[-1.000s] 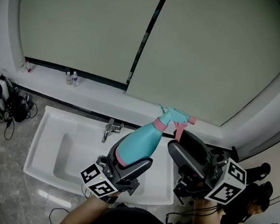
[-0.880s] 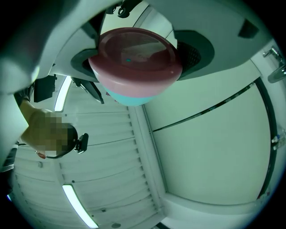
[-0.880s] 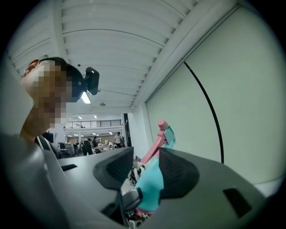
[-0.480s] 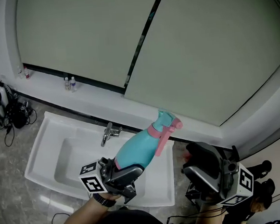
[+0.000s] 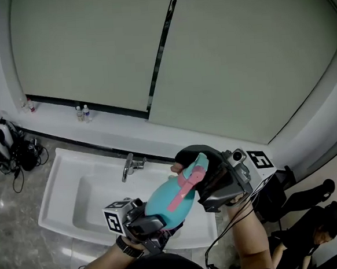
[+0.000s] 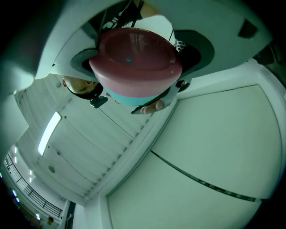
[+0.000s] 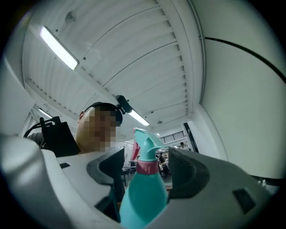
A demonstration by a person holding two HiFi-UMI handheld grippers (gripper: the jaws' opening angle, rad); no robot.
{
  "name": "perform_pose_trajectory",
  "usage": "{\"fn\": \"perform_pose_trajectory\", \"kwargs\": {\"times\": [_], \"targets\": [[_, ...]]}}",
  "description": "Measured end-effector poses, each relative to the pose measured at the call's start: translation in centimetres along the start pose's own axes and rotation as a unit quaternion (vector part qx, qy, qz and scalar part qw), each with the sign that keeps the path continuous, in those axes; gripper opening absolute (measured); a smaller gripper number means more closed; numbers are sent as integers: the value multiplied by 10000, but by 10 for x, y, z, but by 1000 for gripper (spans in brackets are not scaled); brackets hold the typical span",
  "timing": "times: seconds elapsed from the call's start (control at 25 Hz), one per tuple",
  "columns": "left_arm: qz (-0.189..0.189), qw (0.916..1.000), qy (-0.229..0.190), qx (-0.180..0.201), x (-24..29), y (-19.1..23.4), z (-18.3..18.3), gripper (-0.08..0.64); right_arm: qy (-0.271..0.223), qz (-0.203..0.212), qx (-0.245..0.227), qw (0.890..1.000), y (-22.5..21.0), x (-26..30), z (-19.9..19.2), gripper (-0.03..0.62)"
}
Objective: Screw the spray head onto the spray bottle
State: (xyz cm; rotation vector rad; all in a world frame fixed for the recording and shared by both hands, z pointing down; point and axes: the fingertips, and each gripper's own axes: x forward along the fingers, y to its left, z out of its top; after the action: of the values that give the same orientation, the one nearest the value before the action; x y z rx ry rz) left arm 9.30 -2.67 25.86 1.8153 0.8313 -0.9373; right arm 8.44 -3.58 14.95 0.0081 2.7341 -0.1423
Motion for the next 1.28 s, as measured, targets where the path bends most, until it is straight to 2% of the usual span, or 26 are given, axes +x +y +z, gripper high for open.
{"fn": "perform_pose_trajectory", "kwargs": {"times": [0.16, 0.2, 0.28, 0.4, 0.48, 0.52, 0.56, 0.6, 0.68, 0.76, 0.88, 0.96, 1.12, 1.2, 1.28], "targets": [[-27, 9996, 3, -265, 5, 4, -10, 469, 1, 202, -90, 9998, 7, 3, 2, 287], [-19, 9996, -10, -290, 4, 5, -10, 469, 16, 144, -116, 9998, 5, 1, 2, 268], [20, 9996, -41, -287, 1, 5, -7, 469, 69, -48, -215, 9997, 0, 2, 0, 148], [186, 9997, -74, -133, -4, 7, 0, 469, 256, -477, -457, 9975, -10, 5, -2, 144], [517, 9983, -62, 260, -9, 13, 8, 471, 399, -1017, -574, 9924, -23, 1, -5, 144], [759, 9953, -23, 598, -12, 17, 13, 469, 433, -1330, -597, 9884, -30, -3, -6, 144], [1032, 9895, 42, 1013, -15, 20, 19, 469, 428, -1638, -592, 9838, -36, -7, -7, 144], [1317, 9801, 129, 1481, -17, 23, 23, 469, 383, -1922, -550, 9791, -42, -12, -7, 143], [1863, 9508, 325, 2455, -20, 28, 31, 469, 208, -2401, -369, 9698, -51, -24, -8, 143], [2307, 9141, 476, 3300, -23, 31, 35, 469, 23, -2780, -164, 9604, -57, -34, -9, 143], [2820, 8551, 652, 4302, -27, 35, 39, 469, -147, -3183, 52, 9478, -63, -45, -11, 143], [3133, 8080, 775, 4928, -30, 37, 42, 471, -221, -3420, 216, 9392, -69, -54, -14, 141], [3570, 7045, 1006, 6050, -32, 34, 49, 469, -493, -3767, 658, 9227, -79, -68, -22, 141], [3843, 6524, 1285, 6405, -40, 37, 48, 470, -610, -3943, 900, 9125, -83, -75, -27, 141], [4067, 6018, 1747, 6647, -51, 43, 46, 470, -675, -4126, 1138, 9013, -87, -82, -32, 141]]}}
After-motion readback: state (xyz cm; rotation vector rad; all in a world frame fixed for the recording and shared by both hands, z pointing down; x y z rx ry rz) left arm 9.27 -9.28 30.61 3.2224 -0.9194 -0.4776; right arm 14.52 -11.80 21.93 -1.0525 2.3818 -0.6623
